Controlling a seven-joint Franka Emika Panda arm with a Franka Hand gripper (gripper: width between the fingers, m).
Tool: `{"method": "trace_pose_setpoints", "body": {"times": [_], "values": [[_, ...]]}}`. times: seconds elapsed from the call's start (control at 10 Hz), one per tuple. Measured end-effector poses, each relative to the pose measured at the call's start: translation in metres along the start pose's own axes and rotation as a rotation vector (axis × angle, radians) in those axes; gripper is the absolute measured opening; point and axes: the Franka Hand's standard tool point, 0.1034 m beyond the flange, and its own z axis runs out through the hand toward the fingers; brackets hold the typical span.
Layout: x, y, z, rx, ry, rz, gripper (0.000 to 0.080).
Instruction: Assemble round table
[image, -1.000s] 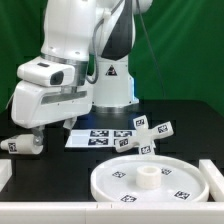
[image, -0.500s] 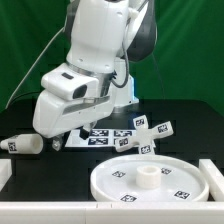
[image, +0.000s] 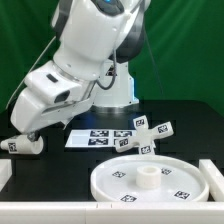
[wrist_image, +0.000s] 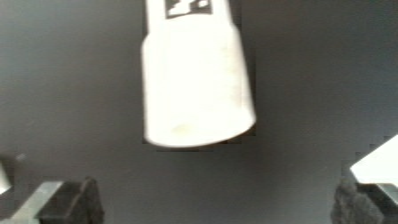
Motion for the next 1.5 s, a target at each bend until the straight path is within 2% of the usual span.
{"method": "trace_pose_setpoints", "body": {"times": [0.3,0.4,0.5,0.6,0.7,0.8,1.1,1.3,1.5], "values": [[0.008,-0.004,0.001,0.013,-0.045,-0.004,0.0649],[0.005,0.001,0.004,0.004,-0.038,-0.015,0.0649],[-0.004,0.013,0.012,-0.027,-0.023,-0.003,0.0649],[-0.006,0.022,0.014,-0.109,0.018,0.013,0.0649],[-0.016,0.022,0.020,-0.126,0.041,-0.005,0.0649],[-0.028,0.023,0.029,-0.102,0.040,-0.003,0.0649],[-0.025,0.023,0.027,-0.103,0.040,-0.005,0.0649],[-0.023,0.021,0.033,-0.118,0.019,-0.009,0.0649],[-0.020,0.025,0.030,-0.112,-0.032,0.032,0.0649]]}}
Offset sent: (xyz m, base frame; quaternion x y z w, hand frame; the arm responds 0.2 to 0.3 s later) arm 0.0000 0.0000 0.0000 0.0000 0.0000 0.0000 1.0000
